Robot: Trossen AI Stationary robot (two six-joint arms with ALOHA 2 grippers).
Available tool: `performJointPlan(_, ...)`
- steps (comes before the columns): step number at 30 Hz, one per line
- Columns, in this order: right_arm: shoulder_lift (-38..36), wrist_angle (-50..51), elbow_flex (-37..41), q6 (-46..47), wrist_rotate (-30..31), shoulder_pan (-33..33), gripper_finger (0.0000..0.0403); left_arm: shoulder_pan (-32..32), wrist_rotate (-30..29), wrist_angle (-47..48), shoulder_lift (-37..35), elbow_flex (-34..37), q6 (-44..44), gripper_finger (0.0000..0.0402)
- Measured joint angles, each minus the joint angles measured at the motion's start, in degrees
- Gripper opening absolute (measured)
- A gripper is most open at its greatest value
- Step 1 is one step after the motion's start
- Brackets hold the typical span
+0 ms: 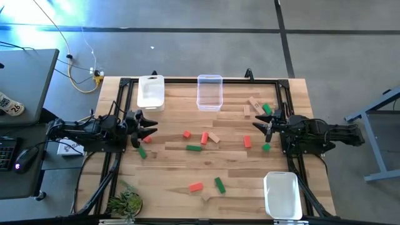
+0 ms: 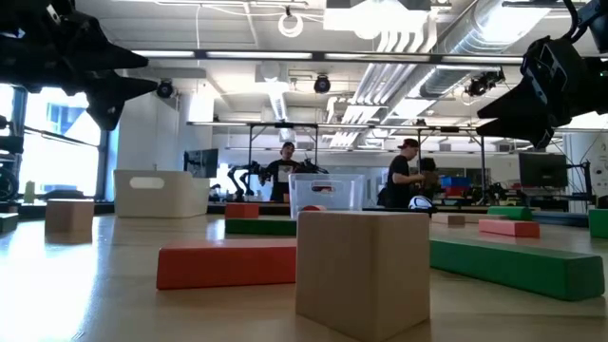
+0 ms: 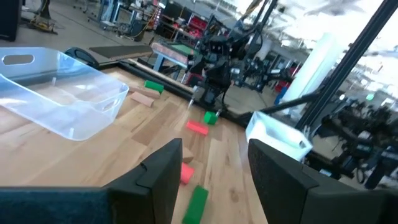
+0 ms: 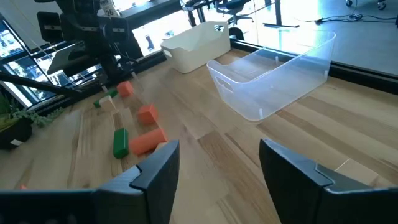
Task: Sort & place blocks by color
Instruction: Put the brown block into the top white bin
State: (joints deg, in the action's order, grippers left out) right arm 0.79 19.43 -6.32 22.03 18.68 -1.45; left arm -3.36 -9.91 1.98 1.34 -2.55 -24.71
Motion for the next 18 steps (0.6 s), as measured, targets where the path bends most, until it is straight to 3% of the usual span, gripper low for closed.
performJointPlan(4,0.0,0.0,0.0,0.0,0.0,0.0,0.0209,0.0,1.0,-0.5,0.0,-1.5,1.3,0.0172)
performJointPlan(10,0.0,0.0,0.0,0.0,0.0,0.0,0.0209,0.0,2.4,2.1,0.4,-7.8,12.3,0.0172)
performJointPlan(18,0.0,0.0,0.0,0.0,0.0,0.0,0.0209,0.0,4.5,22.4,7.8,-22.3,19.4,0.0172)
